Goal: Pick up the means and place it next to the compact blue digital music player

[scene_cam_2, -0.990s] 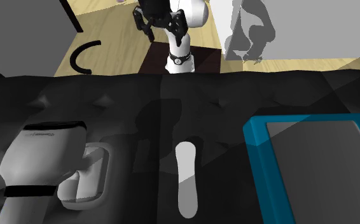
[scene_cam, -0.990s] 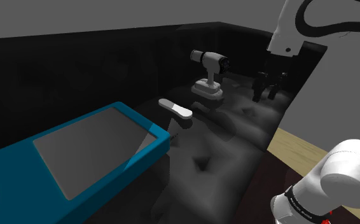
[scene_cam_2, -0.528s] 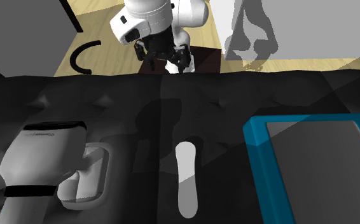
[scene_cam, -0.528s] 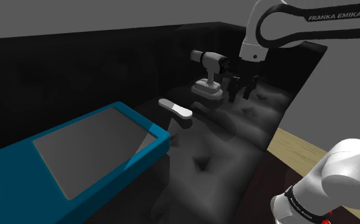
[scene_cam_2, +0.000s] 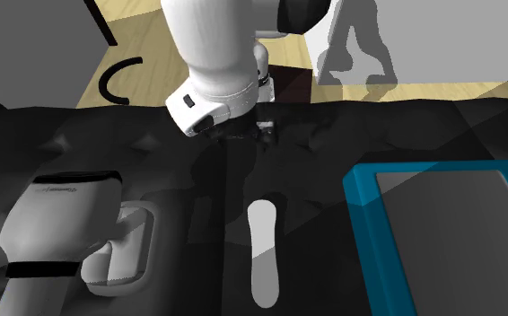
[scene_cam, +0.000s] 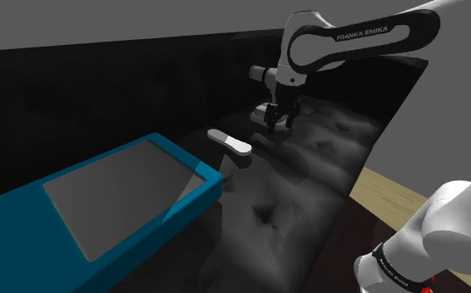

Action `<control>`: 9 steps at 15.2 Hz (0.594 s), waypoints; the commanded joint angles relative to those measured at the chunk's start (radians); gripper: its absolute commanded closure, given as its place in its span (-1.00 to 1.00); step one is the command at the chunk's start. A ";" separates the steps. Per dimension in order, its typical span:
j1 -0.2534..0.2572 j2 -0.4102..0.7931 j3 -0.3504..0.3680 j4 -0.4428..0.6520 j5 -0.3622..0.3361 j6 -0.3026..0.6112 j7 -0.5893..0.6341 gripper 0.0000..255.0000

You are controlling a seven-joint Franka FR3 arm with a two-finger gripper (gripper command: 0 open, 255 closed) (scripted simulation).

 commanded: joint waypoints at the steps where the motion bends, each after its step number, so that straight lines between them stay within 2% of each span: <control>1: 0.007 0.069 0.009 0.045 -0.010 0.028 -0.005 -1.00; 9: 0.044 0.371 0.039 0.317 -0.063 0.070 -0.007 -1.00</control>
